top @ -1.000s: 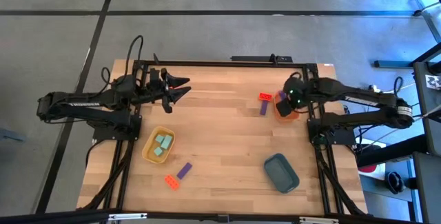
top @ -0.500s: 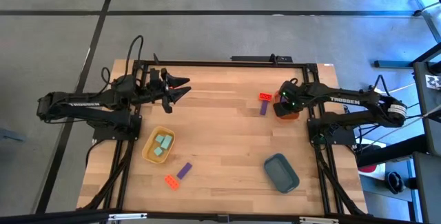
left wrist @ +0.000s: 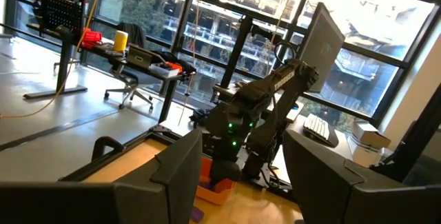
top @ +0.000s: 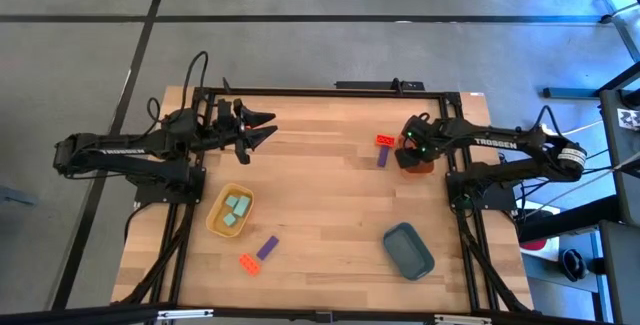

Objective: Sort & place blocks by color
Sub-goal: Put the top right orange game piece into the blue bin

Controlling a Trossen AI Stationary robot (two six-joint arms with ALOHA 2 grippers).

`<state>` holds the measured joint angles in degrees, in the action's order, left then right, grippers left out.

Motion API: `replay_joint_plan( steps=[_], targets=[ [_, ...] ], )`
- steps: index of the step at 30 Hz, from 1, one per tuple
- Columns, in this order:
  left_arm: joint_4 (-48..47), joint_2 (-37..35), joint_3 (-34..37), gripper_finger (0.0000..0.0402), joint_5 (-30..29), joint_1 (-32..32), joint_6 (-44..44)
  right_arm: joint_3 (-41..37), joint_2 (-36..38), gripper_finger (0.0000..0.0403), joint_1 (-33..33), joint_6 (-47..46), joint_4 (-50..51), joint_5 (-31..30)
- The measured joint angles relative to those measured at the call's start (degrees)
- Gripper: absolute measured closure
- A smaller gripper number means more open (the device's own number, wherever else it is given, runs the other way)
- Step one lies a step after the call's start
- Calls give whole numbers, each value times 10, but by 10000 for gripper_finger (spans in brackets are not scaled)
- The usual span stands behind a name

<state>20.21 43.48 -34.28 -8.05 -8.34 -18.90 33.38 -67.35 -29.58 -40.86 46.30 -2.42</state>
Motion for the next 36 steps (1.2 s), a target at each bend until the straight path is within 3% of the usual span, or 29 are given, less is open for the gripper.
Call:
replay_joint_plan(
  steps=[7,12,21,36],
  targets=[
    [0,0,0,208,0,0,0,115,44,216,3,93,70,-7],
    [0,0,0,208,0,0,0,149,121,215,38,121,-80,25],
    [0,0,0,208,-2,0,0,103,179,215,118,175,-444,113],
    [0,0,0,208,-4,0,0,99,172,215,145,216,-496,131]
  ],
)
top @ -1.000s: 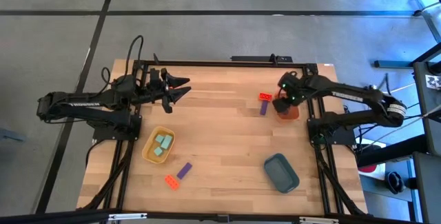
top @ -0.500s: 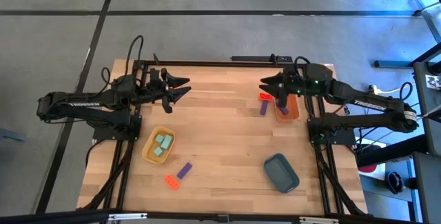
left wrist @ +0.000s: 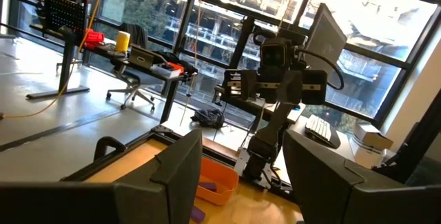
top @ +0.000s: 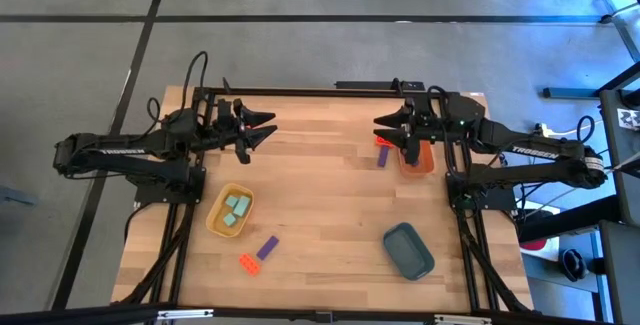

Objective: Sort & place blocks by color
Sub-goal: Put the top right orange game piece into the blue bin

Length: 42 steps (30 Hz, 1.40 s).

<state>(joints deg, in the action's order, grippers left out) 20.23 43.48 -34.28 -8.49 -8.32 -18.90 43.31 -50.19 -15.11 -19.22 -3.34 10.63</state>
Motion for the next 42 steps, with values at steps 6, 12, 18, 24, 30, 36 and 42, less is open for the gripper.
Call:
replay_joint_plan(
  steps=[6,12,18,24,30,36,42],
  targets=[
    [0,0,0,208,0,0,0,0,0,215,0,0,-7,0],
    [0,0,0,208,0,0,0,0,0,215,0,0,-8,0],
    [0,0,0,208,0,0,0,0,0,214,0,-3,-8,0],
    [0,0,0,208,0,0,0,0,0,214,0,-15,-8,0],
    [0,0,0,208,0,0,0,0,-8,214,0,-75,-6,-1],
    [0,0,0,208,0,0,0,23,-46,214,0,-104,45,0],
    [0,0,0,208,0,0,0,175,-164,214,-23,-41,370,-4]
  ],
)
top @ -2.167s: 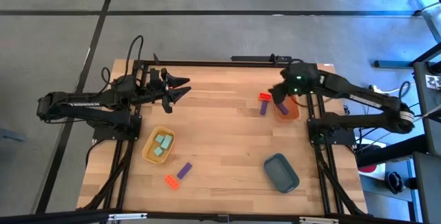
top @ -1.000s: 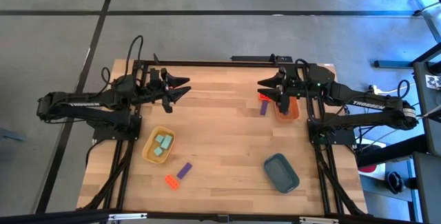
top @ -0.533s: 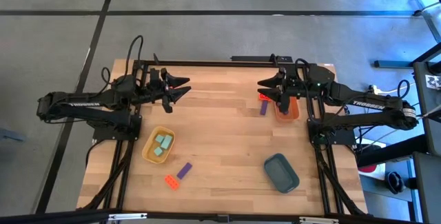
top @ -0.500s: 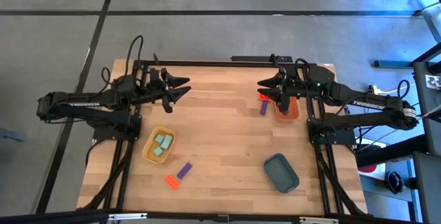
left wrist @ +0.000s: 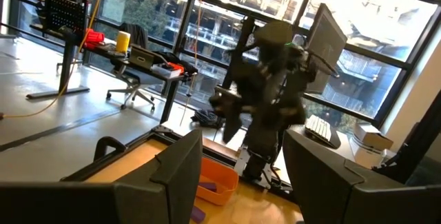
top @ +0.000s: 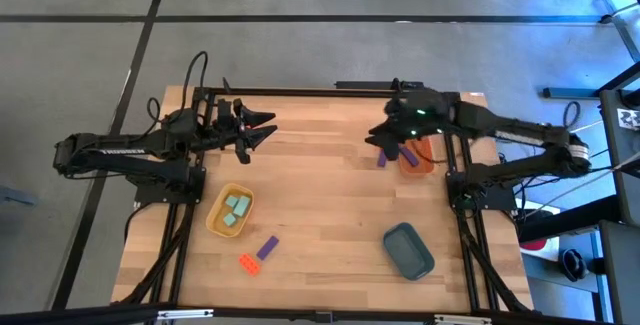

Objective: Sort & place blocks by color
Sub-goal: Put the top right orange game piece into the blue bin

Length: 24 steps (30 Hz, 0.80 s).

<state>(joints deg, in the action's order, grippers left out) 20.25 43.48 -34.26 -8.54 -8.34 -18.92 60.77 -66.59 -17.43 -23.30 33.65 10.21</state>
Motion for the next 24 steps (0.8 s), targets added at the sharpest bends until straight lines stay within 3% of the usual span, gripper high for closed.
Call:
replay_joint_plan(
  steps=[3,6,13,19,24],
  targets=[
    [0,0,0,208,0,0,0,65,-80,214,-26,59,144,-15],
    [0,0,0,208,0,0,0,95,-156,214,-51,140,214,-30],
    [0,0,0,208,0,0,0,103,-285,207,-77,251,250,-63],
    [0,0,0,207,0,0,0,103,-360,206,-92,286,254,-148],
    [0,0,0,208,0,0,0,103,-395,205,-108,285,247,-152]
  ],
)
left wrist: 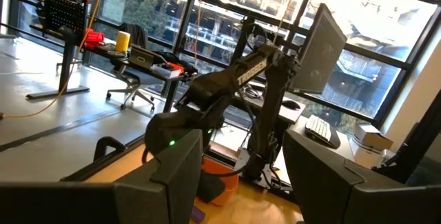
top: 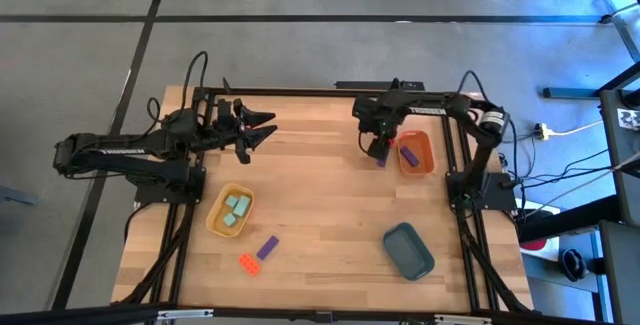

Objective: Sort & place blocks by color
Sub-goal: Put the top right orange game piece into the blue bin

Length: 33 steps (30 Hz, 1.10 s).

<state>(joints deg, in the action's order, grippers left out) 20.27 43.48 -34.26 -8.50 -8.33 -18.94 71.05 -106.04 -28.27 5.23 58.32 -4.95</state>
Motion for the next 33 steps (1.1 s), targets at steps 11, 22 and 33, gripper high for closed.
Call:
replay_joint_plan(
  steps=[11,22,33],
  targets=[
    [0,0,0,208,0,0,-2,0,-15,205,-16,14,-27,-45],
    [0,0,0,208,0,0,-2,1,-12,205,-17,26,-38,20],
    [0,0,0,208,0,0,-1,1,-12,205,-18,10,-45,31]
  ],
)
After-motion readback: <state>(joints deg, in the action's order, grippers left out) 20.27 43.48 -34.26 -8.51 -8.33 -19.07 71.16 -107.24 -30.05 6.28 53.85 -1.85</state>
